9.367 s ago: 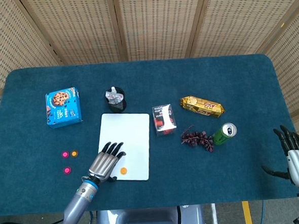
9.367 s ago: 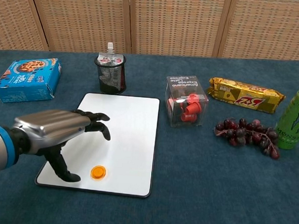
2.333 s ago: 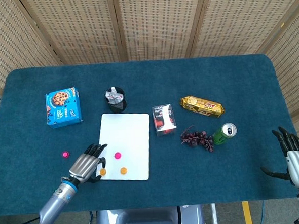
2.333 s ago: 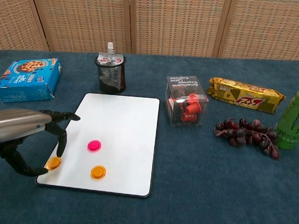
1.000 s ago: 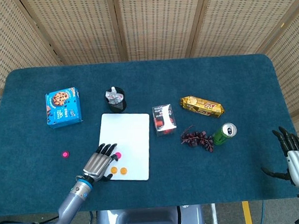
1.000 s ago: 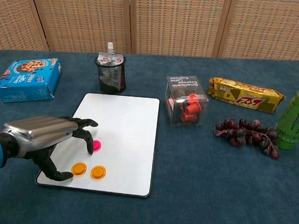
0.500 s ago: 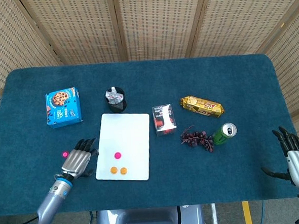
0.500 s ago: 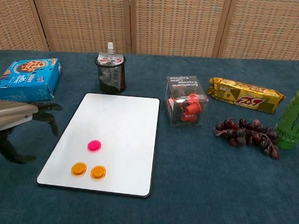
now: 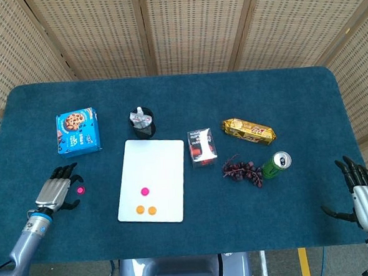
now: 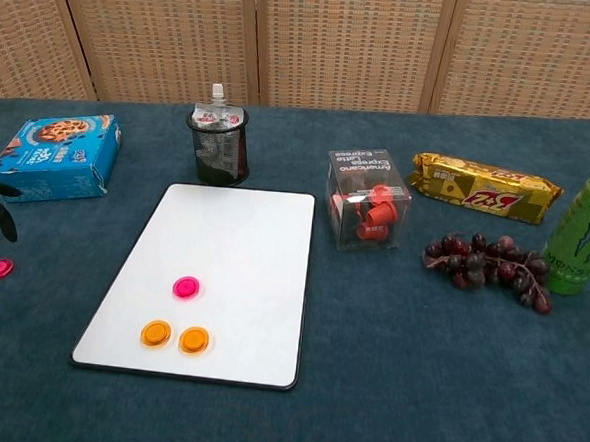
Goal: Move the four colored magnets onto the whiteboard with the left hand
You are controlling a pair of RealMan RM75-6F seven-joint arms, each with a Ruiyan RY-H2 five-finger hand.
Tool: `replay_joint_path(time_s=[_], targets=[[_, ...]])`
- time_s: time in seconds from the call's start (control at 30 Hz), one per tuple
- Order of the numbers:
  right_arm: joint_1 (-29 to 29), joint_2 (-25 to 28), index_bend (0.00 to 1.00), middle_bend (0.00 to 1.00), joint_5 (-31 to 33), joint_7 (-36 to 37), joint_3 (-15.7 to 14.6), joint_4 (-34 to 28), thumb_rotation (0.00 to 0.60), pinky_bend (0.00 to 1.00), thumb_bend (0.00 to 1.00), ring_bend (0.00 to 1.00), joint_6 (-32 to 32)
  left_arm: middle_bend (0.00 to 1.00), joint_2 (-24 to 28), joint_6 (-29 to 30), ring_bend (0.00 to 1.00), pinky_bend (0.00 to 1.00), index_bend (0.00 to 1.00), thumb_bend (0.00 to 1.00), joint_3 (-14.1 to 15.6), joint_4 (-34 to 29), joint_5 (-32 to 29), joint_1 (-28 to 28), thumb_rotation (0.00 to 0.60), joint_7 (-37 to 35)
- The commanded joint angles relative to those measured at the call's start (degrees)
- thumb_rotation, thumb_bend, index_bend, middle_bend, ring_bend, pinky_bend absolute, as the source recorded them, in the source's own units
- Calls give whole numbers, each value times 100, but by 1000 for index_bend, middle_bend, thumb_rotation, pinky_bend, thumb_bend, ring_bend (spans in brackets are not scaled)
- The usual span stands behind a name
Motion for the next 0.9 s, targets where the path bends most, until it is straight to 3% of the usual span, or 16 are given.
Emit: replay_joint_path(time_s=[0.03,0.9], targets=[[-1,1,16,0,-2,3,-1,1,600,0,53,0,1,0,-60,-91,0,0,304,310,-49,209,98,61,600,-194],[-2,3,16,0,-6,32,-1,8,600,0,53,0,1,0,-466,-379,0,0,386,326,-308,771,78,137,600,-140]])
